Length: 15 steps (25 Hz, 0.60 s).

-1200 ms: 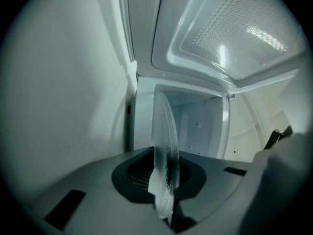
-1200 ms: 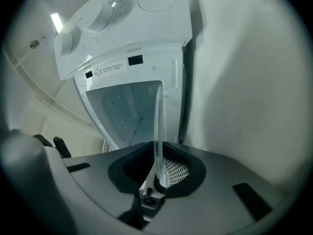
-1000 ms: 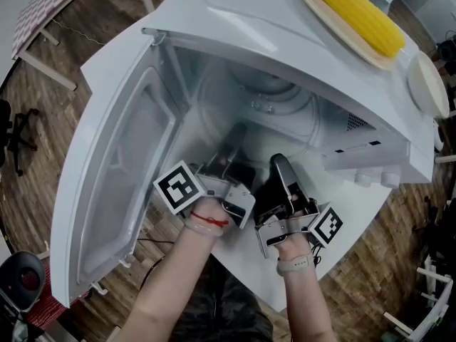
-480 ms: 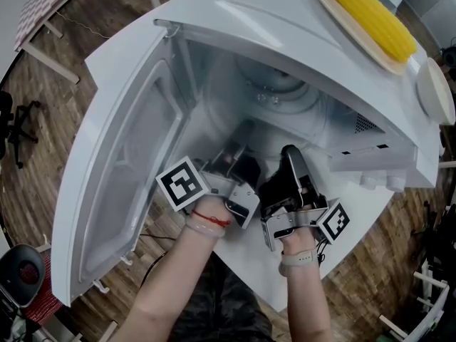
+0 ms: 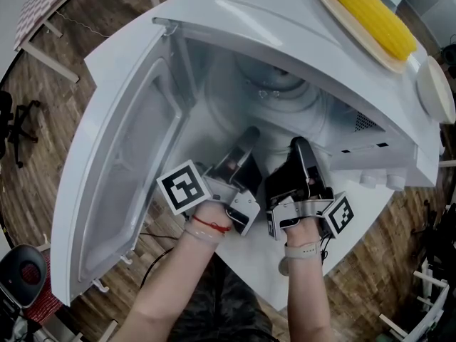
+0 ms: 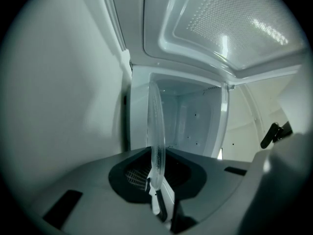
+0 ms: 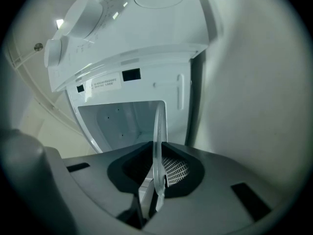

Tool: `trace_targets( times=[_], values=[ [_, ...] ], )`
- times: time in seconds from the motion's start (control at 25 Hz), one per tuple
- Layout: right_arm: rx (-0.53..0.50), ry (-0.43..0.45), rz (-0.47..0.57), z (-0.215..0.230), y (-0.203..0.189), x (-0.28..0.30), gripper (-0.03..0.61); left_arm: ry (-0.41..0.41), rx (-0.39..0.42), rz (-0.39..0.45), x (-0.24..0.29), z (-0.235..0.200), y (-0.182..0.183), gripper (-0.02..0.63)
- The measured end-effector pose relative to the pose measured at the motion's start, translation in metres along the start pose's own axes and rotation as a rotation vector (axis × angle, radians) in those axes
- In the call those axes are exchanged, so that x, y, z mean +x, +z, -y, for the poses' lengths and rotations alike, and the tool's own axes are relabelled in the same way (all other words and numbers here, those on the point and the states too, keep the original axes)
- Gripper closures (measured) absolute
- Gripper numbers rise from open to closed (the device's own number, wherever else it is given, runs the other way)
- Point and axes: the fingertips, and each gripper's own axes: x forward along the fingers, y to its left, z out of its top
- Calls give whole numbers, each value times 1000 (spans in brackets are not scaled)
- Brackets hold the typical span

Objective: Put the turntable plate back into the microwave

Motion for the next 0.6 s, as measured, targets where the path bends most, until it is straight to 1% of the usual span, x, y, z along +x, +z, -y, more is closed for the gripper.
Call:
trace_targets(
  times=[0.12,0.28,0.44,0.6],
  values=[
    [2,-3,25,0,4,0,514,-11,-31,-7,-4,0,-5,572],
    [-4,-4,41,1,7,1,514,-8,-47,-7,-4,-2,-5,574],
    [-21,7,37,-2,7,1,514,-15,-76,4,-2,-1,-4,573],
    [-45,13,33,-5,7,-5,514,-16,-87,-3,3,-2,-5,572]
  ],
)
